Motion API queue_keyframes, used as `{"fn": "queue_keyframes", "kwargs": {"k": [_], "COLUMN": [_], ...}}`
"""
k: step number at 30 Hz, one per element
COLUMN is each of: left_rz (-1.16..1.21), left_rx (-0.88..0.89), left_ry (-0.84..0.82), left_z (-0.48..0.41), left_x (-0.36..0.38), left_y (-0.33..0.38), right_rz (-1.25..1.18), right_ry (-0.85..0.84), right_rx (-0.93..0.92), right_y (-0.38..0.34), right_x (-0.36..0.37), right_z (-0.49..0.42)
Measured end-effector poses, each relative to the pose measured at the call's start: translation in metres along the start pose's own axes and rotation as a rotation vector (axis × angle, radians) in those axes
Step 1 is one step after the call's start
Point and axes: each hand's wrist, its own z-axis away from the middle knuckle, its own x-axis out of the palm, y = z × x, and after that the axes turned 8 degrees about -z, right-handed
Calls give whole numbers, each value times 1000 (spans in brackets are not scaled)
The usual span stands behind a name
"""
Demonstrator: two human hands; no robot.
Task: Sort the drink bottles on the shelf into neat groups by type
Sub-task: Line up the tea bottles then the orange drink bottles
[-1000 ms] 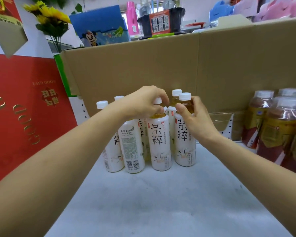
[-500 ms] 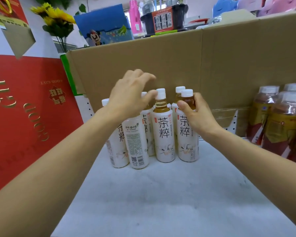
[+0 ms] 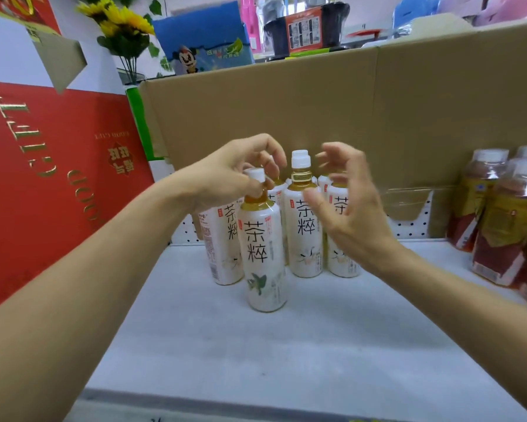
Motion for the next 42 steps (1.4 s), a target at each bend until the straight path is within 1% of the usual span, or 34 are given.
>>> {"fn": "queue_keyframes", "kwargs": {"k": [3, 4, 5, 7, 10, 11, 14, 16, 18, 20, 23, 26, 29, 32, 35, 38, 42], "left_rz": [50, 91, 132, 172, 210, 207, 98, 0, -109, -187, -209, -189, -250, -373, -499, -488, -426], "left_rx": [46, 51, 59, 77, 77, 65, -11, -71, -134, -205, -320, -367, -340, -313, -243, -185, -107], "left_ry": [49, 69, 86, 91, 94, 139, 365, 449, 441, 374, 277, 275, 324, 380, 464, 505, 480], "left_z": [-1, -1, -2, -2, -3, -4, -18, -31, -43, -55, -68, -74, -70, -57, -36, -14, 0], "left_x": [11, 15, 18, 23, 25, 24, 23, 26, 32, 38, 44, 46, 48, 51, 53, 54, 58], "left_y": [6, 7, 7, 8, 9, 8, -1, -6, -7, -9, -14, -21, -25, -23, -20, -17, 0], "right_rz": [-185, -234, -270, -295, -285, -295, -347, -325, -267, -205, -136, -102, -80, -95, -100, -115, -135], "right_ry": [-353, -429, -455, -402, -298, -281, -232, -188, -153, -126, -91, -107, -156, -177, -186, -194, -210], "right_rx": [317, 406, 463, 503, 483, 483, 493, 492, 491, 508, 546, 568, 583, 595, 589, 602, 604], "right_y": [-17, -20, -21, -19, -16, -14, -11, -8, -6, -4, -1, 2, 5, 7, 10, 15, 18], "right_x": [16, 21, 27, 36, 33, 28, 0, -19, -36, -50, -64, -72, -76, -77, -75, -72, -62], "right_z": [5, 6, 8, 12, 18, 20, 26, 30, 32, 34, 34, 32, 28, 26, 27, 34, 39]}}
